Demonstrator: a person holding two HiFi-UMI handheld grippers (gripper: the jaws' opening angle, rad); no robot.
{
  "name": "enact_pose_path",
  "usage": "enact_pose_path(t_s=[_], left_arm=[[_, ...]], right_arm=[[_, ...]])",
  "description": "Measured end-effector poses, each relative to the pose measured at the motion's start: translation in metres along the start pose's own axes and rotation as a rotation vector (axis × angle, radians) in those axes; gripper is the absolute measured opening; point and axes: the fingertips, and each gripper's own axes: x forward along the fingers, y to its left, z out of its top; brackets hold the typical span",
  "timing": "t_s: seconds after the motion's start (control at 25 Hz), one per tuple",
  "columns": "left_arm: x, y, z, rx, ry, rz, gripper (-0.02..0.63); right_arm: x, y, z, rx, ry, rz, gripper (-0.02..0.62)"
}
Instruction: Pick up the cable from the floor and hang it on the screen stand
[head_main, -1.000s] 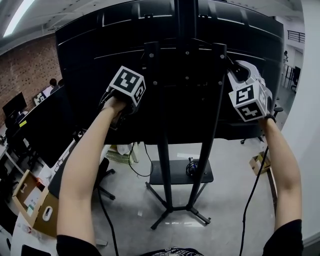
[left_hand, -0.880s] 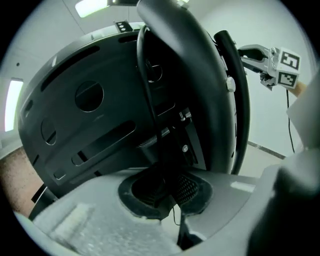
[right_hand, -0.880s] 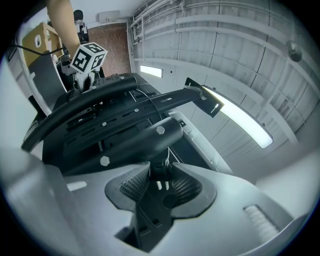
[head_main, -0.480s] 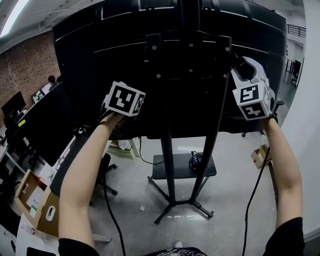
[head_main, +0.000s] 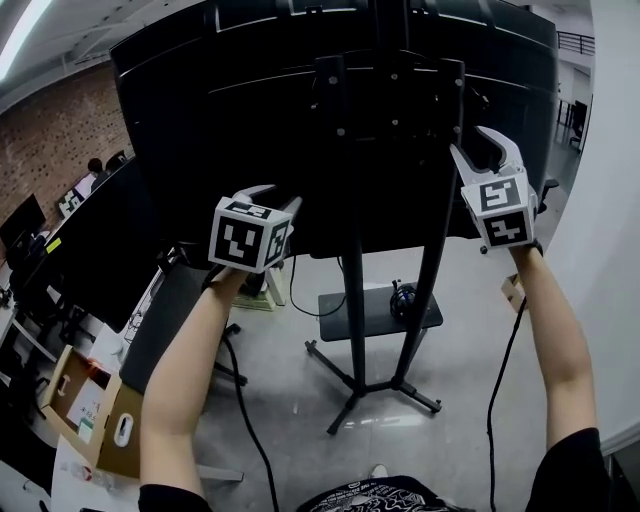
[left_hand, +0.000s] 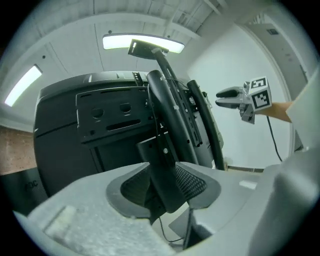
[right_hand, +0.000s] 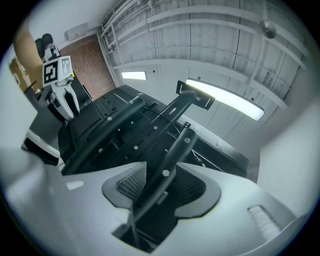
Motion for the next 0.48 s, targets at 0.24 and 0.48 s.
enact_pose_path(t_s=[0.24,0.48], left_arm=[[-0.04,-0.033,-0.022,-0.178,-0.151,-0.103,0.166],[-0.075,-0.085,-0.04,-0.196,-0.217,-0.182,0.15]], right_arm=[[-0.062,0.086,0.016,0.169,-0.016,0.072,0.147],[-0.126,0.16,0.011,0.367,0.007,0.13,0.102]])
